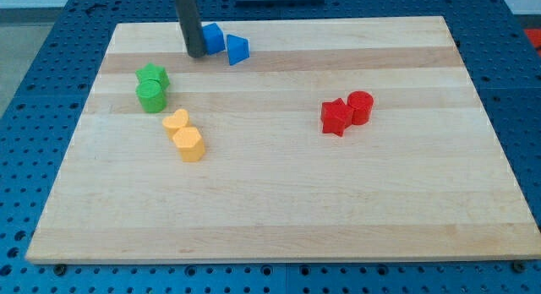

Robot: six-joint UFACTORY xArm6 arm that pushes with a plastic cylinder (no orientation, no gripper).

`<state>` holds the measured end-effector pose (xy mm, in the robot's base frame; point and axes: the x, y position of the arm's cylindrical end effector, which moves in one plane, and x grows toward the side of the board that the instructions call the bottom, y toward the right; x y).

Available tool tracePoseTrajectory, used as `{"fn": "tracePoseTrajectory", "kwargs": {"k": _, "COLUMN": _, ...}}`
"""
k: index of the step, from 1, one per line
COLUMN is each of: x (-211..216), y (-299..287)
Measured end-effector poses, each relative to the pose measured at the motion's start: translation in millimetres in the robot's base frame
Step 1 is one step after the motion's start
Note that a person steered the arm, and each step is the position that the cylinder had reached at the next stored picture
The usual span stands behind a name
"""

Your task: Nudge the blue triangle right a bit

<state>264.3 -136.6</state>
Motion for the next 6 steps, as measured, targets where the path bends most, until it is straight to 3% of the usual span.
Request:
{"fn": "tracePoseTrajectory", "kwargs": {"k": 2, "x": -7, "y": 7}}
{"fn": "tracePoseTrajectory", "kwargs": {"k": 4, "x": 31, "y": 2}}
{"fn": "tracePoseTrajectory", "kwargs": {"k": 6, "x": 38, "y": 74}}
